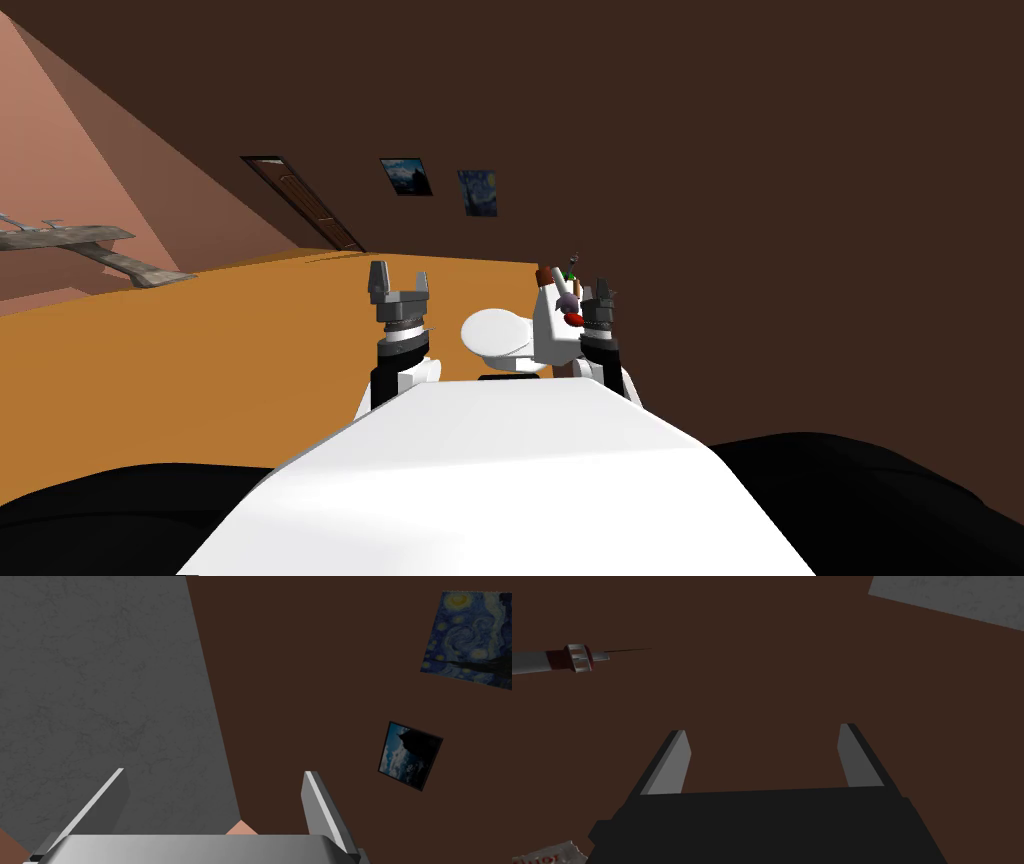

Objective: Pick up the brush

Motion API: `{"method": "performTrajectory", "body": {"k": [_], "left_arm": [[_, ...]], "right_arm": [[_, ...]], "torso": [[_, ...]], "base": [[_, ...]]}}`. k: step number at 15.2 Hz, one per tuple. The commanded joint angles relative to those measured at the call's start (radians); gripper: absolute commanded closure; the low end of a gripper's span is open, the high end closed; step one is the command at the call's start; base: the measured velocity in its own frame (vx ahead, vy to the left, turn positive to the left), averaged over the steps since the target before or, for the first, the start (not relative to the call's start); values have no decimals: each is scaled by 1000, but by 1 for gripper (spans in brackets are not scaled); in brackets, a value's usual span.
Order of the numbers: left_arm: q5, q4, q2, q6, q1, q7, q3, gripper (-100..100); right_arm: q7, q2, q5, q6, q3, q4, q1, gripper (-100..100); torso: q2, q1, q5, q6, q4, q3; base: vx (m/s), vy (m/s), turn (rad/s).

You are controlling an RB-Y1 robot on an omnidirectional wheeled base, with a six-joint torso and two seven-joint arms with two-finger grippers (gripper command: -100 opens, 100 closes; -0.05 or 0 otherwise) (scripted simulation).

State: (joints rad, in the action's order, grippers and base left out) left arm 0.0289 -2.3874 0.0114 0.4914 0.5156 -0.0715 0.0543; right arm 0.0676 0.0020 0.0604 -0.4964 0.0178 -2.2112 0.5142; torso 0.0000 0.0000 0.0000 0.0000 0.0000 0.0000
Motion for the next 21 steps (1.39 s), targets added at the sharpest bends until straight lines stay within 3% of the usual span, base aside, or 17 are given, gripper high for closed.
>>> {"method": "performTrajectory", "body": {"k": [1, 14, 21], "left_arm": [[0, 0, 0, 0, 0, 0, 0, 0], [0, 0, 0, 0, 0, 0, 0, 0], [0, 0, 0, 0, 0, 0, 0, 0]], "right_arm": [[-2, -40, 4, 0, 3, 4, 3, -100], [-23, -293, 51, -2, 35, 47, 38, -100], [-41, -456, 90, -5, 61, 82, 67, -100]], "torso": [[0, 0, 0, 0, 0, 0], [-1, 3, 1, 0, 0, -1], [-1, 2, 0, 0, 0, -1]], "base": [[3, 7, 0], [13, 31, -3], [14, 36, -5]]}}
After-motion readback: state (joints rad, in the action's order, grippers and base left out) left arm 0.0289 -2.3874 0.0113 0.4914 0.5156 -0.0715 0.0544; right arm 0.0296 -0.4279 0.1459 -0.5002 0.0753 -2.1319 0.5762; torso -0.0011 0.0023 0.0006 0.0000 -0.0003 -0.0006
